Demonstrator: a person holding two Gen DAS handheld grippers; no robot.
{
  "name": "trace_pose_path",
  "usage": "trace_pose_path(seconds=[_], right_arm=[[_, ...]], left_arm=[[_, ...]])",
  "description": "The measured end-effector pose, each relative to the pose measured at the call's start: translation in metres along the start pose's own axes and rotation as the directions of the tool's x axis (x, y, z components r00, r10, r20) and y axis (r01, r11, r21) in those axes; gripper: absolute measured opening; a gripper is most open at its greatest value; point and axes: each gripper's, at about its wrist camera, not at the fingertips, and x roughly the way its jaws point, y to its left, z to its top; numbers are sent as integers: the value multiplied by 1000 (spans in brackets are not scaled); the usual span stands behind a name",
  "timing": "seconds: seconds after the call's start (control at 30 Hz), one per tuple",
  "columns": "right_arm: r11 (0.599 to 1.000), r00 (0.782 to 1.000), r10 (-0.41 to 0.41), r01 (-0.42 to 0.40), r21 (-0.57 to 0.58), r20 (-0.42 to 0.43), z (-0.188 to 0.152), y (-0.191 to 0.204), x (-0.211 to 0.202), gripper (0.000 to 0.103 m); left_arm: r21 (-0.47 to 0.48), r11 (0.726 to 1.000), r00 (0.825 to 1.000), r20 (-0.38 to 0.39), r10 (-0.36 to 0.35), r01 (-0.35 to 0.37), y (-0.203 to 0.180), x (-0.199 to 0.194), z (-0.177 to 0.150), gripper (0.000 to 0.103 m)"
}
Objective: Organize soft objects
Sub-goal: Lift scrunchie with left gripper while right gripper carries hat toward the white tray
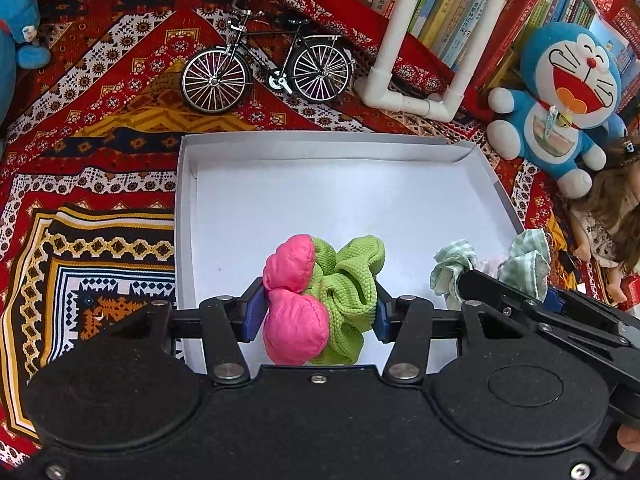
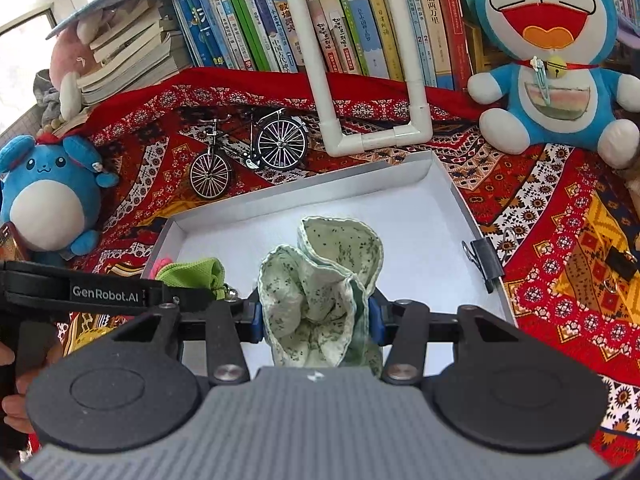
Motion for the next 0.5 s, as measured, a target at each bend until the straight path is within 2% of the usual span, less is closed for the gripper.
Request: trace_pose_path(seconds=[0.27, 0.5], right_arm=[[1000, 999, -28, 28, 2, -29, 1, 3, 6, 55], [999, 998, -40, 41, 25, -41, 2, -1, 9, 60]], left_arm=[[-13, 1000, 1000, -16, -7, 6, 5, 7, -1, 53], [-23, 1000, 1000, -22, -15, 15, 7, 9, -1, 57]])
